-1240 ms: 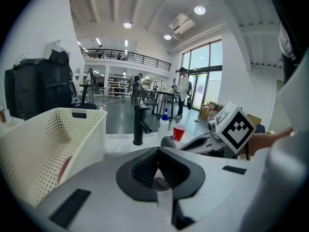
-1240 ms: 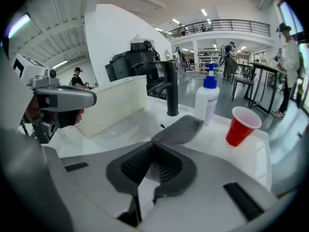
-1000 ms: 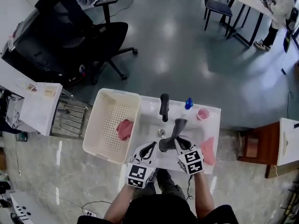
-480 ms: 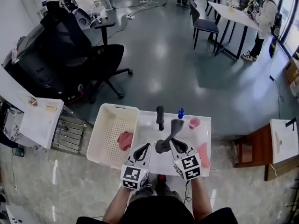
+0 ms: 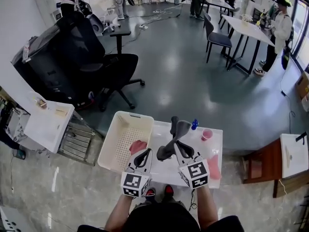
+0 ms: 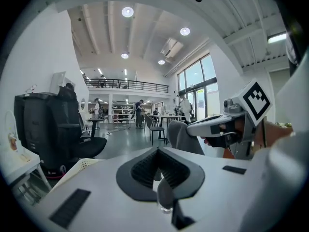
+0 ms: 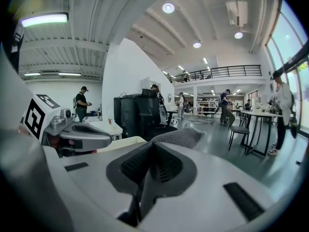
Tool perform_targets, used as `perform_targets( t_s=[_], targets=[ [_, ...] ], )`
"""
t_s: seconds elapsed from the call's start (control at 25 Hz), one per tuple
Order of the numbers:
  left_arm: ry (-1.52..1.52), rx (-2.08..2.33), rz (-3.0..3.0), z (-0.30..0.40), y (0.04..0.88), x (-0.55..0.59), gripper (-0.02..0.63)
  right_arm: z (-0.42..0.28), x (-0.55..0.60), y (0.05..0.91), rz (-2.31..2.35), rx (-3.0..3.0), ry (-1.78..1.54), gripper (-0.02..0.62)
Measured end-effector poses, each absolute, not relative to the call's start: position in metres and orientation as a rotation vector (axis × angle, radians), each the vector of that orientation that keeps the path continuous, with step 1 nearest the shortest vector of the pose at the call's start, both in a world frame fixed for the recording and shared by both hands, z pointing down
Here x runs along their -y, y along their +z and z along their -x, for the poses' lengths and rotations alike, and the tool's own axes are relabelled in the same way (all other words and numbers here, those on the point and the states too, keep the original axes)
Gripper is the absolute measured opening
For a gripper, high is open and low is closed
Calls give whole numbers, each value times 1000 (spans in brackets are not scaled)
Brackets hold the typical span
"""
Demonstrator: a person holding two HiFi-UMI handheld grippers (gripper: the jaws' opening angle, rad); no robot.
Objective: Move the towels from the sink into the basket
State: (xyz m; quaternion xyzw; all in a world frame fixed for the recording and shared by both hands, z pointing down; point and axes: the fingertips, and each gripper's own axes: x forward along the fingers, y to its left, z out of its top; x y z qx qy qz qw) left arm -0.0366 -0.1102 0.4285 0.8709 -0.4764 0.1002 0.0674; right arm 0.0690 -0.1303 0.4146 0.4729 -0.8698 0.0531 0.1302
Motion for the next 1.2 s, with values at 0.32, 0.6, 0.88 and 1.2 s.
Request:
perform_targets(
  t_s=[0.32, 0.6, 0.88, 1.2],
  targets=[
    [281, 1587, -2553, 93, 418, 103, 8, -25, 140, 371, -1316, 2623, 22, 40],
    [246, 1723, -2466, 144, 412, 91, 8, 14, 148, 336, -1262, 2708, -64, 40],
    [218, 1830, -2397, 179, 409, 77, 8, 58, 148, 331, -1158, 2762, -87, 40],
    [199, 1911, -2311, 216, 410, 62, 8, 109, 140, 345, -1034, 2800, -44, 40]
  ],
)
